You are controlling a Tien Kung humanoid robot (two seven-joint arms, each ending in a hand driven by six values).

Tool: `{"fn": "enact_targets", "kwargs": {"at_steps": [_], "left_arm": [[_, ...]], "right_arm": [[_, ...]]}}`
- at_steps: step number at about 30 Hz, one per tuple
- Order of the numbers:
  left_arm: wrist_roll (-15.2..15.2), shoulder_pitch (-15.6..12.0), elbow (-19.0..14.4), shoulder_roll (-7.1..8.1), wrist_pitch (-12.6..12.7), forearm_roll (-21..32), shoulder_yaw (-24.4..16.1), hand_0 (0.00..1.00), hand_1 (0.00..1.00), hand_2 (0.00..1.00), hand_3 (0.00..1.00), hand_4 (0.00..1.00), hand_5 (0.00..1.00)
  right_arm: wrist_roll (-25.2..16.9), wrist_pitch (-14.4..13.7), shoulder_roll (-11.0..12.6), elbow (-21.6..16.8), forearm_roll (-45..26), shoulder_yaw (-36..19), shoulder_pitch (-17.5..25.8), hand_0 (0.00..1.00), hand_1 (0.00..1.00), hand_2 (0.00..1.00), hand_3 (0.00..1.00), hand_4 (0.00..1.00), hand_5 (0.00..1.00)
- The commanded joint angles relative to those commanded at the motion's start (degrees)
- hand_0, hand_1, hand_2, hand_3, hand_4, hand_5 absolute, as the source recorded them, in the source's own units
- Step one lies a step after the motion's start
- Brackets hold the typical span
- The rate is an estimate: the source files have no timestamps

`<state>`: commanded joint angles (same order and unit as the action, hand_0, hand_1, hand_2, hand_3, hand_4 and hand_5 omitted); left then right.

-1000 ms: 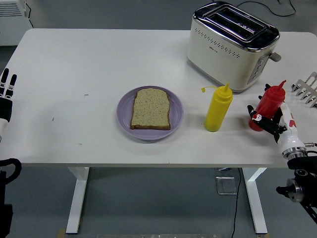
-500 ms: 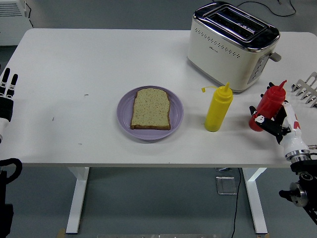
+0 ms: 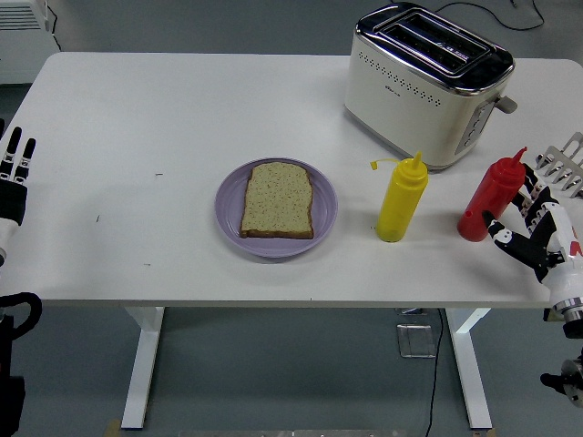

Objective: Pick up the cup,pour liquid into bread,place the cup on the desk

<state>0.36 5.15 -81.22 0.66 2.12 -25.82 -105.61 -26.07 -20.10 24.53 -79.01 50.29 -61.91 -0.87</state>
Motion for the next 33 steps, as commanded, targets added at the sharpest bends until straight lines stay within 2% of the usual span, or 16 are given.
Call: {"fn": "enact_targets", "kwargs": {"at_steps": [7, 9, 13, 14, 17, 19, 20, 25, 26, 29, 31, 32, 33], "left_arm": [[0.0, 0.0, 0.0, 0.20, 0.0, 0.0, 0.0, 0.786, 0.741, 0.743, 0.702, 0.515, 0.998], [0.0, 0.2, -0.1, 0.25, 0.0, 0.0, 0.0, 0.787, 0.742, 0.743, 0.702, 0.516, 0.998], [0.0, 0.3, -0.1, 0.29, 0.0, 0.0, 0.0, 0.787, 0.742, 0.743, 0.702, 0.516, 0.998], [0.0, 0.3, -0.1, 0.28, 0.0, 0.0, 0.0, 0.787, 0.743, 0.745, 0.702, 0.514, 0.997], [0.0, 0.4, -0.1, 0.30, 0.0, 0.0, 0.0, 0.787, 0.743, 0.745, 0.702, 0.514, 0.997], [0.0, 0.5, -0.1, 0.30, 0.0, 0.0, 0.0, 0.787, 0.743, 0.745, 0.702, 0.514, 0.997], [0.0, 0.5, -0.1, 0.30, 0.0, 0.0, 0.0, 0.787, 0.743, 0.744, 0.703, 0.515, 0.998], [0.0, 0.6, -0.1, 0.29, 0.0, 0.0, -0.1, 0.787, 0.743, 0.744, 0.703, 0.515, 0.998], [0.0, 0.6, -0.1, 0.27, 0.0, 0.0, -0.1, 0.787, 0.743, 0.745, 0.703, 0.516, 0.997], [0.0, 0.5, 0.0, 0.23, 0.0, 0.0, -0.2, 0.787, 0.743, 0.745, 0.703, 0.516, 0.997], [0.0, 0.5, 0.0, 0.20, 0.0, 0.0, -0.2, 0.787, 0.743, 0.745, 0.703, 0.516, 0.997], [0.0, 0.5, 0.0, 0.18, 0.0, 0.0, -0.2, 0.788, 0.743, 0.744, 0.701, 0.515, 0.992], [0.0, 0.5, 0.0, 0.17, 0.0, 0.0, -0.2, 0.788, 0.743, 0.744, 0.701, 0.515, 0.992]], "right_arm": [[1.4, 1.8, 1.2, -4.5, 3.8, -6.3, 7.6, 0.998, 0.926, 0.998, 0.998, 0.762, 0.048], [2.8, 3.2, 1.1, -5.3, 5.2, -8.7, 9.4, 0.961, 0.911, 0.986, 0.998, 0.756, 0.044], [4.6, 3.9, 0.9, -5.6, 5.4, -11.7, 10.6, 0.961, 0.911, 0.986, 0.998, 0.756, 0.044], [4.4, 3.4, 0.8, -5.7, 4.3, -12.8, 10.8, 0.851, 0.811, 0.860, 0.873, 0.591, 0.002], [2.7, 1.2, 0.1, -6.4, -1.5, -17.0, 11.2, 0.851, 0.811, 0.860, 0.873, 0.591, 0.002], [1.4, 1.3, -0.6, -7.2, -5.8, -20.3, 11.0, 0.851, 0.811, 0.860, 0.873, 0.591, 0.002], [1.2, 1.4, -0.7, -7.4, -8.4, -21.4, 10.9, 0.816, 0.772, 0.800, 0.823, 0.546, 0.024], [1.7, 4.5, -1.5, -8.5, -19.6, -26.3, 9.5, 0.816, 0.772, 0.800, 0.823, 0.546, 0.024], [2.3, 5.9, -1.7, -8.6, -22.2, -27.8, 9.0, 0.780, 0.724, 0.739, 0.746, 0.518, 0.096], [3.9, 8.6, -3.5, -8.2, -29.7, -31.3, 6.4, 0.780, 0.724, 0.739, 0.746, 0.518, 0.096], [4.6, 9.5, -4.4, -7.8, -34.0, -32.3, 4.9, 0.780, 0.724, 0.739, 0.746, 0.518, 0.096], [5.0, 9.7, -4.9, -7.5, -36.6, -32.7, 4.1, 0.775, 0.719, 0.728, 0.736, 0.505, 0.150], [5.2, 10.0, -5.5, -7.3, -38.8, -33.1, 3.1, 0.775, 0.719, 0.728, 0.736, 0.505, 0.150]]}}
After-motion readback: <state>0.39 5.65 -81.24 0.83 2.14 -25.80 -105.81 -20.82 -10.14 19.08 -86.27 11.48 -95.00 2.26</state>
